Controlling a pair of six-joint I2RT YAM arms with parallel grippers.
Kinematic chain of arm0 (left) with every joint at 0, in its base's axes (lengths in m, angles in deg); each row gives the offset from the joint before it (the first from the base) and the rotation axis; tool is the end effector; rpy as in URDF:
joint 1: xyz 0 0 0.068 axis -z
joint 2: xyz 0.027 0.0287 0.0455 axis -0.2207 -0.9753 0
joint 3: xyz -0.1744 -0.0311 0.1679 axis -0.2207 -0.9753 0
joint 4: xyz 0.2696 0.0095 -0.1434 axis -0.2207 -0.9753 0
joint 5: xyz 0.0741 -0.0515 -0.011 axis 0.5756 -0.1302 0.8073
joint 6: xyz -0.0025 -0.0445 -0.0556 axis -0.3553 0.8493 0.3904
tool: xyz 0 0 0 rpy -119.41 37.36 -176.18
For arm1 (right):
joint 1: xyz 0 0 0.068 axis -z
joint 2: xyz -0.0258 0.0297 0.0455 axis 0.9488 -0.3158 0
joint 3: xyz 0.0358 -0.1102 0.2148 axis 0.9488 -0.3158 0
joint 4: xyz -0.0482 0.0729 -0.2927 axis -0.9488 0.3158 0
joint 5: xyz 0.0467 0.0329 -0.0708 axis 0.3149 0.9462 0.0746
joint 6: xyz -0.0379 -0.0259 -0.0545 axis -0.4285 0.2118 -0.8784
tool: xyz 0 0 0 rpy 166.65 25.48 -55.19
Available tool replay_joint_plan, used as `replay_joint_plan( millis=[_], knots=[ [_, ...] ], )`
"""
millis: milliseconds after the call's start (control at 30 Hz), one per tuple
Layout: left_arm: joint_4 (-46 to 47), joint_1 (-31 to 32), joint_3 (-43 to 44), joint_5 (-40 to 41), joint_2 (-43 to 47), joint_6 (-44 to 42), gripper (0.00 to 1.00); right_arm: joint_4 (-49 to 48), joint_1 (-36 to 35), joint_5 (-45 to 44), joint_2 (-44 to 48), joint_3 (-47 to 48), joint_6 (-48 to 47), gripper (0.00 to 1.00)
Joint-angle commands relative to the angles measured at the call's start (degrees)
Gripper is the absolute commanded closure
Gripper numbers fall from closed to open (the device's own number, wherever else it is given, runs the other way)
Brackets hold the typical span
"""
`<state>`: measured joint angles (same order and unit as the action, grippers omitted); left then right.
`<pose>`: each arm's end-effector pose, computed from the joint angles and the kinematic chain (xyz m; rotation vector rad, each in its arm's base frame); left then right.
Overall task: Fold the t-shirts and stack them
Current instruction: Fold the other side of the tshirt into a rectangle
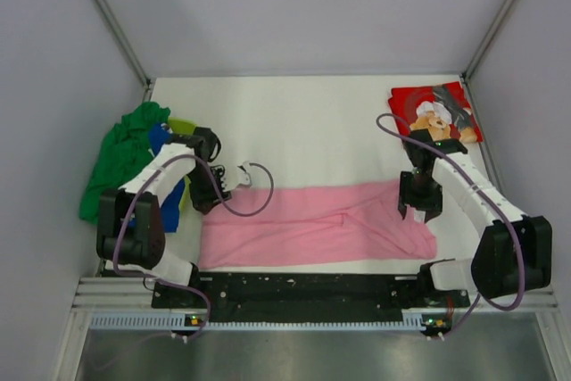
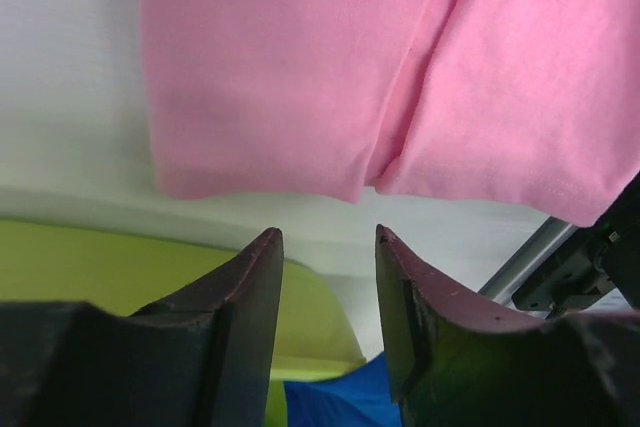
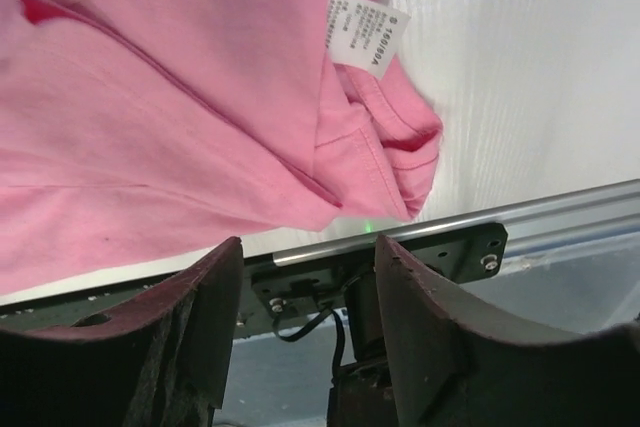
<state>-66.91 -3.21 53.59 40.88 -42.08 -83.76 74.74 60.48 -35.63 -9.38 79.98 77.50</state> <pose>0.2866 -0.0561 0.1270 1.8461 2.4877 -0.2053 0.2540 0.0422 0.1621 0.3028 3.0816 -0.1900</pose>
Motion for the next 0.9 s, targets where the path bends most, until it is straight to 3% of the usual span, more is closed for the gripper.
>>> replay_joint_plan(
  millis=[0,67,200,500,633,867],
  knots=[
    [-6.51,0.04,7.30,-5.29,3.06,-2.20,0.53,-4.74,-3.37,1.20,1.48,5.75,1.14,0.50],
    [-6.17,0.13,9.32,-6.97,2.10,-0.27,0.55,-11.41,-6.27,6.21,0.60,5.84,1.14,0.53],
    [-4.15,0.13,10.13,-7.15,-0.28,4.13,0.56,-20.75,-8.75,7.20,-6.41,6.97,0.62,0.53],
    [-2.47,0.13,7.22,-7.85,0.43,5.27,0.56,-22.25,-8.75,3.42,-21.54,10.67,-1.67,0.52],
    [-2.82,0.13,7.66,-7.42,-0.45,5.63,0.57,-21.82,-8.75,6.40,-21.21,9.45,-0.71,0.67],
    [-2.91,0.13,8.27,-7.68,-0.98,5.89,0.60,-21.38,-9.01,9.05,-18.74,4.26,1.14,0.67]
  ],
)
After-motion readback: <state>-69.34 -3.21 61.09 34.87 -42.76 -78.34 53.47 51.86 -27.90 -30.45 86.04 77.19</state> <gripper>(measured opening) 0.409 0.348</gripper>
